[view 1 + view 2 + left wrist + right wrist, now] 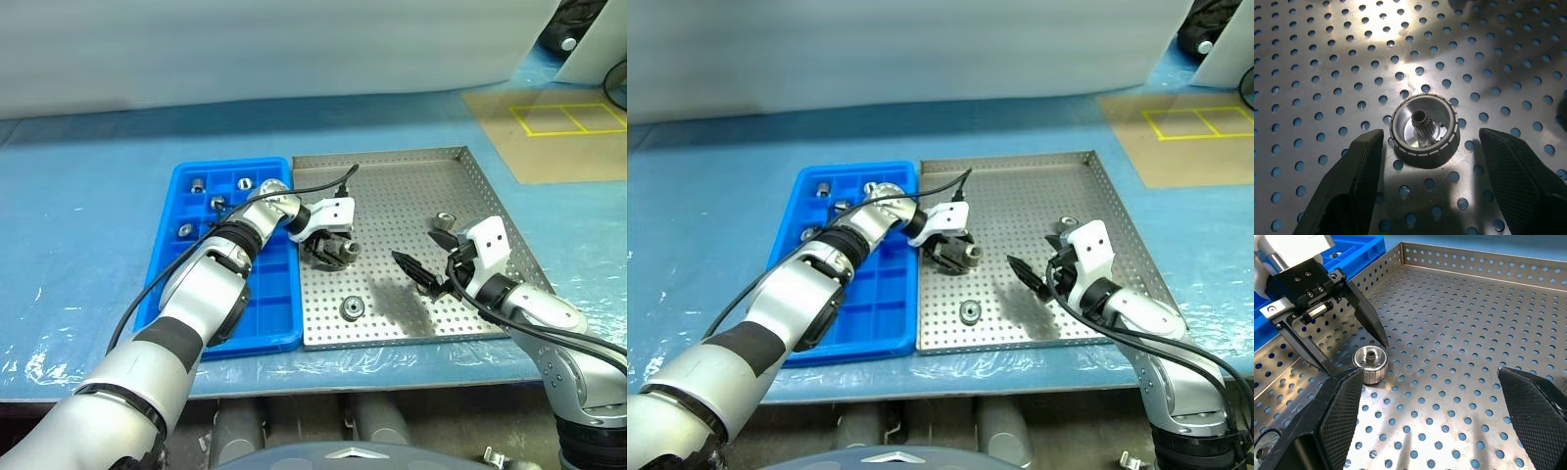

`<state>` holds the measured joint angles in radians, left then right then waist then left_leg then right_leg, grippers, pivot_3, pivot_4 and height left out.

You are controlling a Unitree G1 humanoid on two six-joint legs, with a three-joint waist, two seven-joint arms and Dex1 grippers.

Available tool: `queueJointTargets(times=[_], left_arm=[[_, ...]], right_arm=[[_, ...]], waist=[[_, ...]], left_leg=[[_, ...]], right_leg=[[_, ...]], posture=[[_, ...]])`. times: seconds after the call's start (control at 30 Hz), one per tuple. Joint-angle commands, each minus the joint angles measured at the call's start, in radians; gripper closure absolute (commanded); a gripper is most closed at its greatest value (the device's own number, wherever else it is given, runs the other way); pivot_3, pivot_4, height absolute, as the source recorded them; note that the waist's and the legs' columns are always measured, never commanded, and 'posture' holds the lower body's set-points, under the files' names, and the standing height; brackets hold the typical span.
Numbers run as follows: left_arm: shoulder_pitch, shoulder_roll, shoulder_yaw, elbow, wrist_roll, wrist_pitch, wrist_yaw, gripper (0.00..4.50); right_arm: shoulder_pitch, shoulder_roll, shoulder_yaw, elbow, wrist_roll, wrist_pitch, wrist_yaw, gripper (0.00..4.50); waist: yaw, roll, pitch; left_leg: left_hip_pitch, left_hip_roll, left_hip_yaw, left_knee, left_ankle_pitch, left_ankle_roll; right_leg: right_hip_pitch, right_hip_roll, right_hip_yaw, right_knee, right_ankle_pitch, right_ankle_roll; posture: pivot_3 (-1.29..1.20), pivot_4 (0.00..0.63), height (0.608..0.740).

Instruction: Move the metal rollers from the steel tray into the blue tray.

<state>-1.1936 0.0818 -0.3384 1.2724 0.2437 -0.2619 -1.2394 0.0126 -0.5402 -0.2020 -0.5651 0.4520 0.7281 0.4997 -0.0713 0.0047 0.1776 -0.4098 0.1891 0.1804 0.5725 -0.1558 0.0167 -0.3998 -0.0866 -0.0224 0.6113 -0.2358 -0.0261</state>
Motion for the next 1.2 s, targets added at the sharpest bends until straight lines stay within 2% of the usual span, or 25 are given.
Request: queueJointTargets(times=[0.03, 0.27, 0.57, 0.67, 0.73, 1.03, 1.13, 1.2], left_arm=[[0.009, -0.002, -0.007, -0.006, 0.020, -0.013, 0.008, 1.22], [0.010, -0.046, 0.005, 0.006, 0.032, 0.016, 0.110, 1.22], [0.040, -0.040, -0.019, 0.028, 0.073, 0.015, 0.157, 1.22], [0.045, -0.040, -0.002, 0.029, 0.058, 0.010, 0.164, 1.80], [0.044, -0.040, -0.002, 0.030, 0.060, 0.019, 0.177, 2.40], [0.032, -0.042, 0.048, 0.013, 0.014, 0.007, 0.166, 2.60], [0.023, -0.037, 0.110, -0.023, -0.056, -0.013, 0.104, 2.60], [0.025, -0.010, 0.178, -0.094, -0.151, -0.006, -0.010, 2.60]], right_arm=[[-0.006, -0.006, 0.004, -0.039, -0.002, -0.023, -0.006, 0.00], [0.002, -0.010, 0.014, -0.037, -0.021, -0.036, -0.013, 0.00], [0.017, -0.016, 0.013, -0.048, -0.027, -0.039, -0.021, 0.00], [0.015, -0.019, 0.015, -0.044, -0.033, -0.042, -0.021, 0.00], [0.014, -0.019, 0.016, -0.041, -0.036, -0.045, -0.020, 0.00], [-0.015, -0.019, 0.029, -0.015, -0.043, -0.058, -0.004, 0.00], [-0.035, -0.018, 0.046, -0.001, -0.042, -0.065, 0.008, 0.00], [-0.064, -0.015, 0.068, 0.024, -0.046, -0.074, 0.022, 0.00]], waist=[[0.000, 0.000, 0.000], [0.000, 0.001, -0.001], [-0.003, 0.001, -0.001], [-0.006, 0.001, -0.001], [-0.008, 0.001, -0.001], [-0.021, 0.001, -0.001], [-0.022, 0.001, -0.001], [-0.021, 0.001, -0.001]], left_leg=[[0.000, 0.000, 0.000, 0.000, 0.000, 0.000], [0.003, -0.001, 0.000, 0.000, -0.001, 0.002], [0.005, -0.002, 0.000, 0.001, -0.002, 0.003], [0.007, -0.002, 0.000, 0.002, -0.004, 0.000], [0.007, -0.002, 0.000, 0.003, -0.004, 0.000], [0.006, -0.005, 0.000, 0.004, -0.005, 0.001], [0.003, -0.005, -0.001, 0.004, -0.005, 0.001], [-0.002, -0.005, -0.001, 0.004, -0.005, 0.002]], right_leg=[[0.000, 0.000, 0.000, 0.000, 0.000, 0.000], [0.006, -0.001, -0.001, -0.003, 0.000, 0.000], [0.009, -0.002, -0.001, -0.005, 0.000, 0.000], [0.011, -0.002, -0.001, -0.005, 0.000, 0.000], [0.012, -0.002, -0.001, -0.005, 0.000, 0.001], [0.012, -0.006, -0.001, -0.006, 0.000, 0.002], [0.010, -0.006, -0.001, -0.006, 0.001, 0.002], [0.005, -0.006, -0.001, -0.006, 0.001, 0.002]], posture=[[-0.61, 0.150, 0.740], [-0.62, 0.150, 0.740], [-0.63, 0.150, 0.740], [-0.62, 0.150, 0.740], [-0.62, 0.150, 0.740], [-0.58, 0.150, 0.740], [-0.55, 0.150, 0.740], [-0.52, 0.150, 0.740]])
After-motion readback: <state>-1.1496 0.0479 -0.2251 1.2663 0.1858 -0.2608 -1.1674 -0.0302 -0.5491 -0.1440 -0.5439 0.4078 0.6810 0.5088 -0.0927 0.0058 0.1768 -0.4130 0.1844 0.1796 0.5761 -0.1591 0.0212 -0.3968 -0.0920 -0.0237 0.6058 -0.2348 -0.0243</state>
